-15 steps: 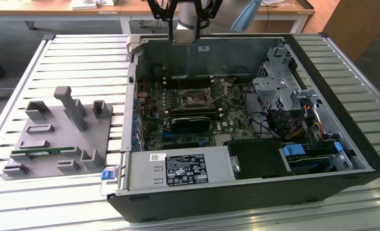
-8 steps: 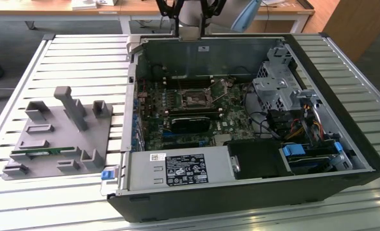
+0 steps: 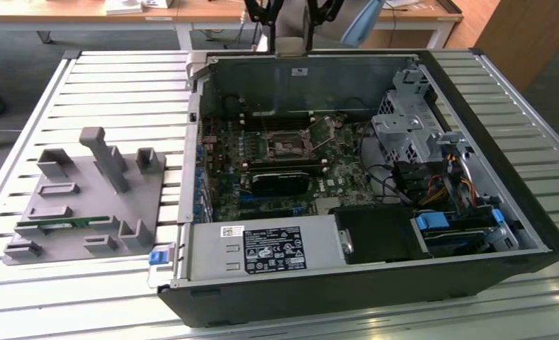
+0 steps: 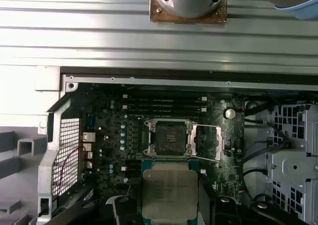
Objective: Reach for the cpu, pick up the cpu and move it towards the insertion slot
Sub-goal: 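Pick up the cpu and move it towards the insertion slot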
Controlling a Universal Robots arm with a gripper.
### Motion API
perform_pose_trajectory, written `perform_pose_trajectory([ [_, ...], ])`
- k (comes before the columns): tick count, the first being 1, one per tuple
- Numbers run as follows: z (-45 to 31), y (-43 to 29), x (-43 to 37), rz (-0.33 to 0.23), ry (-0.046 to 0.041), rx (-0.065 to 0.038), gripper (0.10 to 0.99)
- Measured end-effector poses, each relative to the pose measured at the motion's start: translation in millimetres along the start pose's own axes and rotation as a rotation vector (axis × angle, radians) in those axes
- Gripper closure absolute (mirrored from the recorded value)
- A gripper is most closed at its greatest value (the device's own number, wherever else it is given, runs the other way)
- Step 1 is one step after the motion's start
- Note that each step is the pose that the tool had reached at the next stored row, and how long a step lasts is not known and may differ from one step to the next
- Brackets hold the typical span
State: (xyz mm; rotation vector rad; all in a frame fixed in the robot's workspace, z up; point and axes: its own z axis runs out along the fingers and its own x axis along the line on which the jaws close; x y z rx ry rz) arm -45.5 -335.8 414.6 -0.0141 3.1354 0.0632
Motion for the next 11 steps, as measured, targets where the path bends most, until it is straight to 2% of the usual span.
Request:
perform_pose_trajectory([
  [5,1.0,4.4,-9.4,0.0,-0.0024,0.0,0.549],
  [11,1.2,4.6,-10.3,0.0,-0.0041,0.0,0.549],
])
